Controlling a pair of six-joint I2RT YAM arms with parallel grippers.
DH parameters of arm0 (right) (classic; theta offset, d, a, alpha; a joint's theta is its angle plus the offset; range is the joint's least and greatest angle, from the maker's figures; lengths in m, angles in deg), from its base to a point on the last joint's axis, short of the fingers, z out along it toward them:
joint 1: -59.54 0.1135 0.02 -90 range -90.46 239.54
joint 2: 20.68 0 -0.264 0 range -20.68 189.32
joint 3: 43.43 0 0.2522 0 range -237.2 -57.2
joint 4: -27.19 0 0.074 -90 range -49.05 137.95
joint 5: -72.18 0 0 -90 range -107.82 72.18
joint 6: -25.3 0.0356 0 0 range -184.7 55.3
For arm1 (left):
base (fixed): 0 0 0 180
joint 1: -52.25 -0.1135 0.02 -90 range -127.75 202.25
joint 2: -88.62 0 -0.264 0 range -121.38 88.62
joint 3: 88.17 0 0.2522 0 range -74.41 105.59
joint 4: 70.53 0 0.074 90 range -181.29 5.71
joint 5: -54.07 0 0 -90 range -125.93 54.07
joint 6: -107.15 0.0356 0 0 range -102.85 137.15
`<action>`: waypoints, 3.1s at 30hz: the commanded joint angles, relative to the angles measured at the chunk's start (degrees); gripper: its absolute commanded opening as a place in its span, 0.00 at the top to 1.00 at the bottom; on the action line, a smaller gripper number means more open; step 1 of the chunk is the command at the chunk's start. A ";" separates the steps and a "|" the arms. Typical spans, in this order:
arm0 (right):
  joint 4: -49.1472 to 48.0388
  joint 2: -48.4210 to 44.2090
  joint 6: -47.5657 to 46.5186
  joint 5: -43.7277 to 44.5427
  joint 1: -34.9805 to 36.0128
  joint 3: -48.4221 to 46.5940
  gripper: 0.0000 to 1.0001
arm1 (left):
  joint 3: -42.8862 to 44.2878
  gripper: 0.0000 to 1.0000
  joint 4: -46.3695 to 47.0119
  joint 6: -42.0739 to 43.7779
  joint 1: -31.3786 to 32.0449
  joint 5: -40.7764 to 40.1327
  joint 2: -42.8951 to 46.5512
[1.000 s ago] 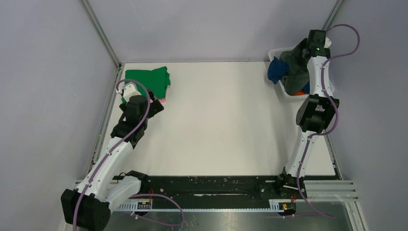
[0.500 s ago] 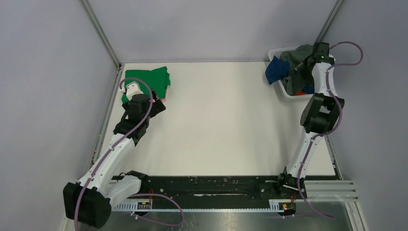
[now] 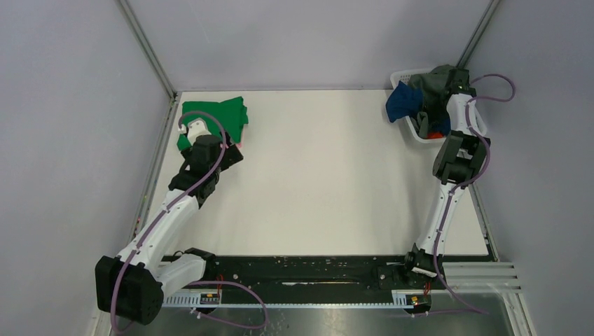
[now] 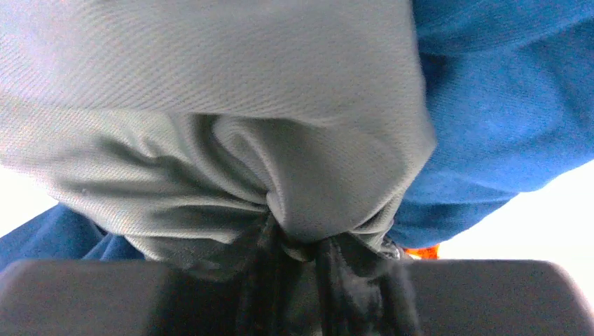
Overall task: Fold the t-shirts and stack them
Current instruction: Grab crumpled tshirt from bin with the right arm, then move the tshirt to the center of the board, then flatten out the tshirt
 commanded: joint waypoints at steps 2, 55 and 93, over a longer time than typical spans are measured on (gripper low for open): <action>-2.11 -1.73 1.58 -2.72 0.45 -3.10 0.97 | 3.65 0.01 2.56 0.74 -0.08 1.32 -0.27; 0.19 -64.74 -25.20 6.26 31.44 68.81 0.15 | -0.51 0.01 -5.96 -5.44 -0.61 14.04 -1.92; -9.96 -54.54 -11.17 1.73 23.83 79.96 0.21 | -4.29 1.00 -3.51 -7.17 -8.78 18.81 -17.94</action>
